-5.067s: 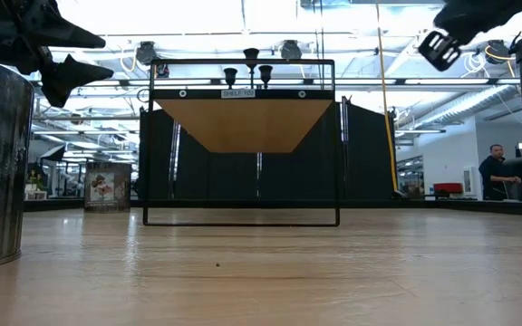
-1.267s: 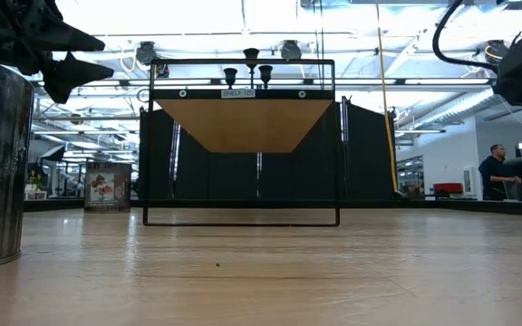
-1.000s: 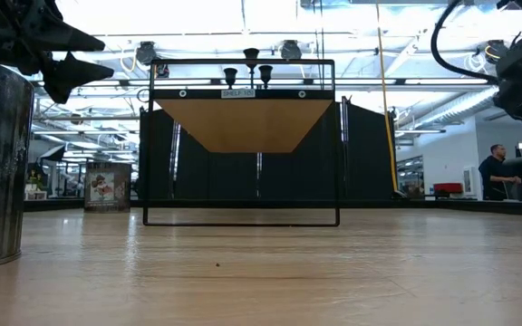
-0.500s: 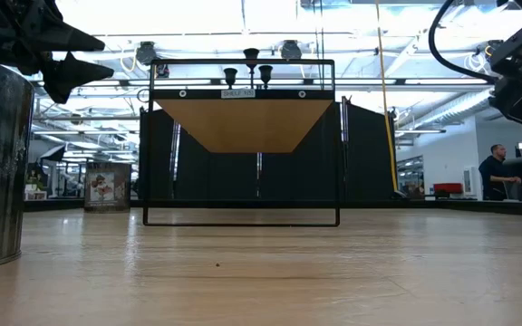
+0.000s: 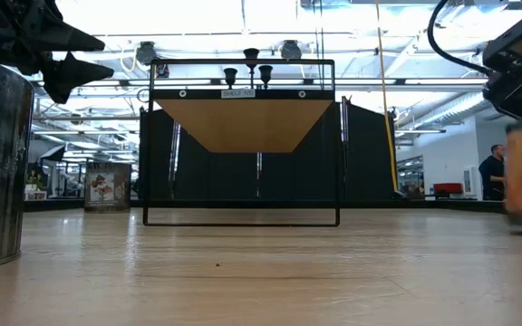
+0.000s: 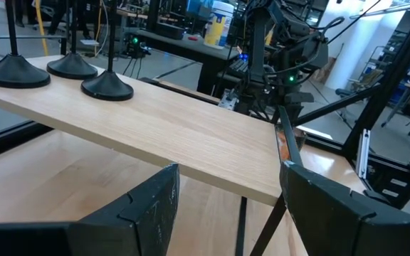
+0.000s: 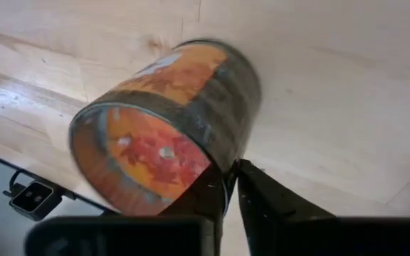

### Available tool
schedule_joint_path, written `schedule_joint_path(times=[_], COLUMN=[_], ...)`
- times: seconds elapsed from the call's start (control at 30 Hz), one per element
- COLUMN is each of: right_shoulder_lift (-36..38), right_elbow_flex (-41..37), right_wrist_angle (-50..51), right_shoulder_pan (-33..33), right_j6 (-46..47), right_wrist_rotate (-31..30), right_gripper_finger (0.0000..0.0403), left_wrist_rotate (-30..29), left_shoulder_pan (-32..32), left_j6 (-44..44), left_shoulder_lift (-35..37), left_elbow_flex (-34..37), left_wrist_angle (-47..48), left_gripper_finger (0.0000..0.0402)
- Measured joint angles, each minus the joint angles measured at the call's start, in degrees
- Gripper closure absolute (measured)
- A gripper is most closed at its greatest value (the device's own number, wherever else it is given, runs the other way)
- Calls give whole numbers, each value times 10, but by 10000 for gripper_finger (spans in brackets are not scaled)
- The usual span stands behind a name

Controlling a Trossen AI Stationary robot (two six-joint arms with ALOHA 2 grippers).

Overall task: Pick & Place candle stick holders
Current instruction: Put the right orange scented candle on the shelf

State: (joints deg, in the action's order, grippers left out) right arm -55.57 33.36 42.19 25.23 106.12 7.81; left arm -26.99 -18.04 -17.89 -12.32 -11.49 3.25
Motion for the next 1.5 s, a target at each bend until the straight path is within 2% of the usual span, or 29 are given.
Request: schedule_joint_path(times=[0.17, 0.4, 0.73, 1.0, 1.23, 1.5], right_shoulder_lift=[0, 0, 0, 18, 34, 56], right_elbow_flex=[-1, -1, -1, -3, -3, -2], right_wrist_angle=[-7, -15, -37, -67, -72, -126], right_shoulder_pan=[0, 0, 0, -1, -1, -3], right_j6=[-17, -25, -56, -71, -86, -113], right_wrist_rotate=[-34, -63, -68, -119, -127, -187], right_gripper_finger=[399, 401, 402, 403, 403, 403], left_wrist_rotate=[0, 0, 0, 0, 0, 0], left_shoulder_pan=[0, 0, 0, 0, 0, 0], left_j6=[-2, -3, -3, -3, -6, -6], left_shoulder_lift=[0, 0, 0, 0, 0, 0], left_elbow_flex=[0, 0, 0, 0, 0, 0], left_wrist_angle=[0, -1, -1, -1, -3, -3], left_gripper_finger=[151, 151, 151, 151, 151, 151])
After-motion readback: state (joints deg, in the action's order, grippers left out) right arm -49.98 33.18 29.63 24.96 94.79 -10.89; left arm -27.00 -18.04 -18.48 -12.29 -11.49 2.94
